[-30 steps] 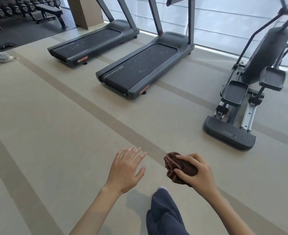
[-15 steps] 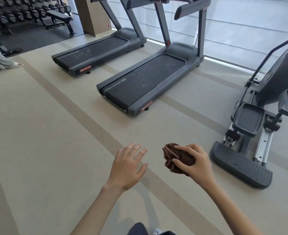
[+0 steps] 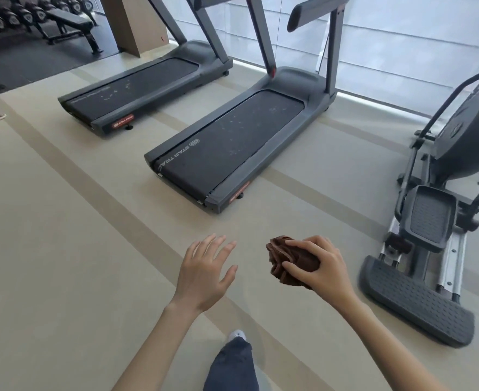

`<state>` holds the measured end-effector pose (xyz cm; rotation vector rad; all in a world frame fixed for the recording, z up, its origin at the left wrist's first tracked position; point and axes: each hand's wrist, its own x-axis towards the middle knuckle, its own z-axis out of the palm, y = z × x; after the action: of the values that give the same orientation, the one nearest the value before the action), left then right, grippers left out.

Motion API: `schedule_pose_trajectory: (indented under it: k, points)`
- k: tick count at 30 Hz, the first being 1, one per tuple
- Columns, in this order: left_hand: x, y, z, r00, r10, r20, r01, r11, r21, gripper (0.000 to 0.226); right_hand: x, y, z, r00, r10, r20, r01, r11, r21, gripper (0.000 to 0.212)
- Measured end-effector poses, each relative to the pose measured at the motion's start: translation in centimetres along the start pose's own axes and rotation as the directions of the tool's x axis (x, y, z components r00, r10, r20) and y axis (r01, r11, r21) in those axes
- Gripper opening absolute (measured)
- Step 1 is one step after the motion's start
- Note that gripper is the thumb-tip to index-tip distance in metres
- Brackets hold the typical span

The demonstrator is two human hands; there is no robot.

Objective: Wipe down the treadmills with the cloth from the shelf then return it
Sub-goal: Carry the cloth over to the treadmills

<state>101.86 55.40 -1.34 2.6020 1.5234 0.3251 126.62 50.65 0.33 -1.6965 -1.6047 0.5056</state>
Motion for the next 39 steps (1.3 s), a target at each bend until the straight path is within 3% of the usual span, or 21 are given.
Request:
schedule_pose_trajectory:
  k: [15, 29, 39]
  points:
    - [20.5, -9.3, 1.9, 1.0, -0.022, 0.02, 0.022, 1.0, 0.017, 0.051, 22.2, 4.0, 4.2, 0.999, -0.013, 0.043, 0.014, 1.0, -0.007, 0.035]
    - [44.1, -9.5, 5.0, 0.971, -0.234, -0.041, 0.234, 0.972, 0.009, 0.049, 49.6, 13.0, 0.9, 0.971, -0.168, 0.172, 0.166, 0.986, 0.029, 0.036]
    - [52.1, -13.1, 7.0, 0.922, -0.387, 0.007, 0.387, 0.922, 0.014, 0.051, 62.9, 16.3, 4.3, 0.924, -0.216, 0.314, 0.202, 0.976, 0.079, 0.036]
